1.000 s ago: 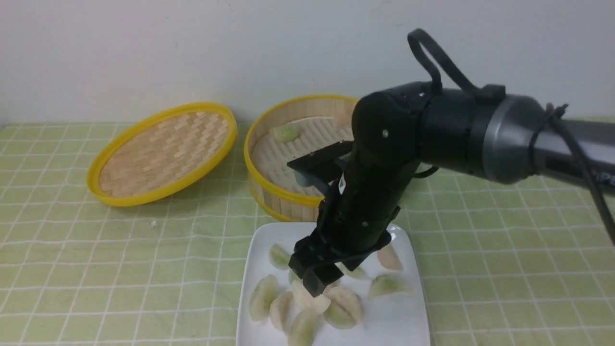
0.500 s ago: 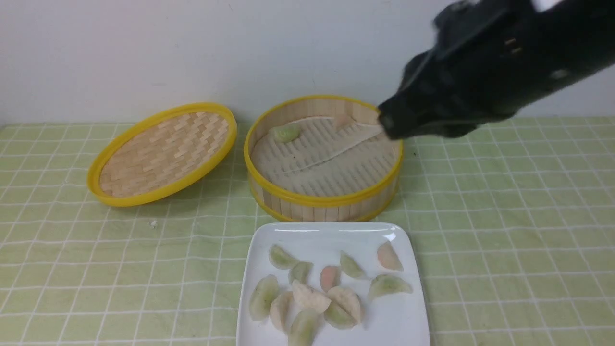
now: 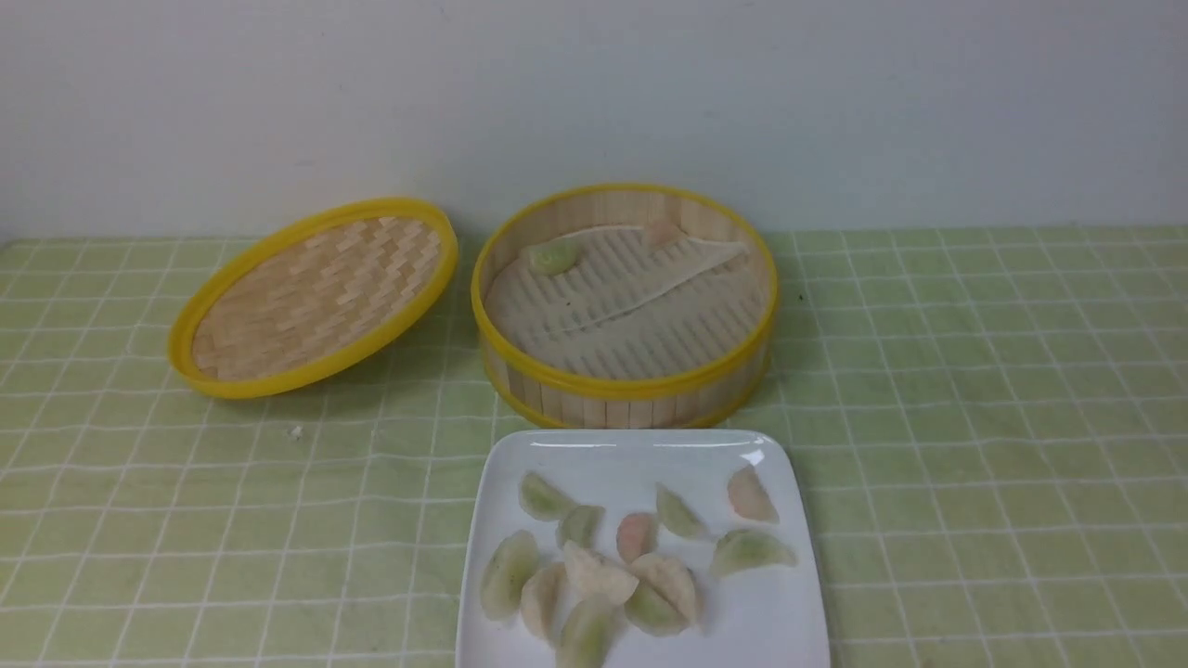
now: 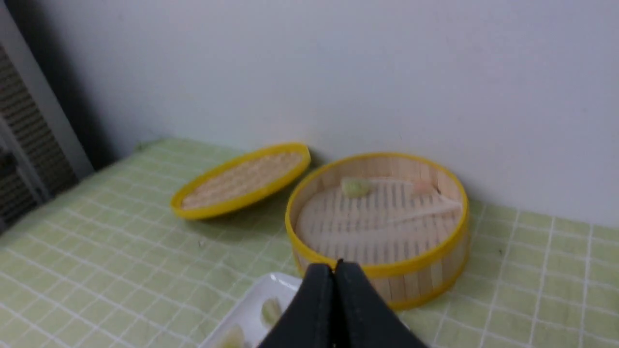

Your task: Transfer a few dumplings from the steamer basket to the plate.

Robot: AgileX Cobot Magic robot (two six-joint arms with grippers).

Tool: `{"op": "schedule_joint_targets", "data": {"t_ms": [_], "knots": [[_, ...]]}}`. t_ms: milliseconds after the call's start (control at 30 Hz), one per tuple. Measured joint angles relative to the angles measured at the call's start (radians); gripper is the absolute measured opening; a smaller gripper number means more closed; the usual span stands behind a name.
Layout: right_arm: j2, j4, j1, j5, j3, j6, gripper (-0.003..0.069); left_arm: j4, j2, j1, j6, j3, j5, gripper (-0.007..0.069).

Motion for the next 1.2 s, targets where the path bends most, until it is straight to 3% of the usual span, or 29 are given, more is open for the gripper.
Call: {"op": "schedule_joint_targets", "data": {"t_ms": [200,333,633,1033,1200], "knots": [[-0.323,-0.044,0.000,-0.249,0.246,0.036,-0.0015,-0.009,0.001,0.000,-0.001,0.000,-0.076,-0.0006],[-0.357,-0.081,0.000,-0.317,0.301,0.040,-0.0015,-0.015,0.000,0.000,-0.001,0.000,-0.106,-0.0006],[-0.358,-0.091,0.000,-0.337,0.305,0.041,-0.0015,-0.009,-0.157,0.000,-0.003,0.084,-0.155,-0.0006],[-0.358,-0.094,0.000,-0.336,0.305,0.041,-0.0015,0.012,-0.553,0.000,-0.167,0.511,-0.595,-0.0006],[-0.358,-0.094,0.000,-0.336,0.305,0.041,-0.0015,0.016,-0.572,0.000,-0.172,0.570,-0.634,-0.0006]]}}
